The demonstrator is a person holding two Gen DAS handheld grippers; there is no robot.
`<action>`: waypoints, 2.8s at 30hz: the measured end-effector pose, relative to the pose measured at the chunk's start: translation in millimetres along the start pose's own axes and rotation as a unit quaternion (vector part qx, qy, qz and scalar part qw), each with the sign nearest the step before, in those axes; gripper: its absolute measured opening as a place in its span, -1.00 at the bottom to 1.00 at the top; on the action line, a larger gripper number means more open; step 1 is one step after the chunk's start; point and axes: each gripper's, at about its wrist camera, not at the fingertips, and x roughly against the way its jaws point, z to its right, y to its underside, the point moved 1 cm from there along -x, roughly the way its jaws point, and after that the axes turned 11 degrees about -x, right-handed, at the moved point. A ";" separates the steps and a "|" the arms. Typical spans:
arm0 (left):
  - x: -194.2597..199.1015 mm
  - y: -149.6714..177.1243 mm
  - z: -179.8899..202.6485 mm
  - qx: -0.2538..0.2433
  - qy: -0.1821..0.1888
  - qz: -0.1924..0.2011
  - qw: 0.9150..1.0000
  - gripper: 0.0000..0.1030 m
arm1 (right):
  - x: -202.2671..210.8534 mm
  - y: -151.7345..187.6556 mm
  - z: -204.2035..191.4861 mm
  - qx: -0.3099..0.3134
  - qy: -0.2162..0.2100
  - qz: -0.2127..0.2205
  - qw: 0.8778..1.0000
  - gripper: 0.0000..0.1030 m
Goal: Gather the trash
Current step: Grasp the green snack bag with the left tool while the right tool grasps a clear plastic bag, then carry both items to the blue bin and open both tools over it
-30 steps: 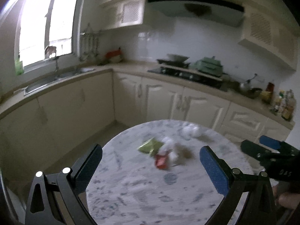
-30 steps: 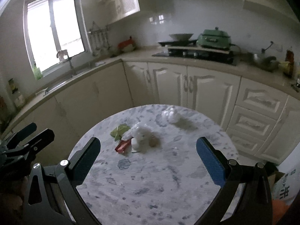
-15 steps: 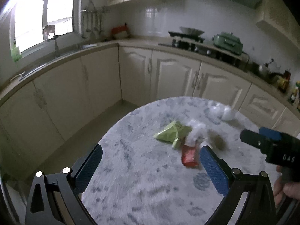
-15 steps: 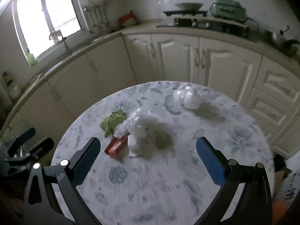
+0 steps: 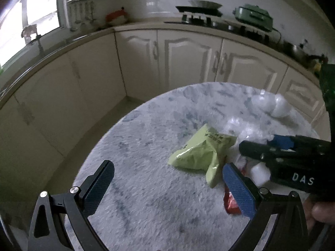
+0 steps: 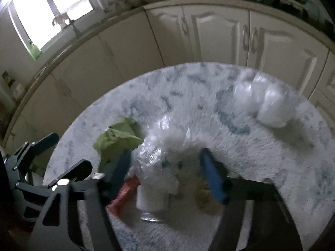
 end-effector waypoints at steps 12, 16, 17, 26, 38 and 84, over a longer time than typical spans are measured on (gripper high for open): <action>-61.0 -36.1 20.1 -0.041 0.016 -0.016 0.999 0.90 | 9.7 -8.7 19.4 -0.003 -0.009 -0.001 1.000 -0.26; -70.6 -32.2 23.0 -0.029 0.037 -0.023 0.999 0.44 | 10.1 -13.1 16.3 -0.006 -0.010 0.013 1.000 0.22; -73.3 -33.4 21.2 -0.029 0.034 -0.020 0.999 0.38 | 8.2 -14.5 15.4 -0.007 -0.009 0.015 1.000 0.22; -71.2 -20.7 -6.7 0.034 0.028 -0.005 0.999 -0.44 | -6.1 -15.5 5.5 0.011 -0.003 0.013 1.000 -0.56; 34.5 19.9 10.3 0.065 0.027 0.056 0.996 -0.46 | 100.0 18.0 16.3 0.014 -0.027 0.083 0.996 -0.57; 148.6 -41.9 383.4 -0.186 0.240 0.159 0.939 -0.45 | 421.8 165.0 314.3 -0.216 0.134 0.276 0.927 -0.56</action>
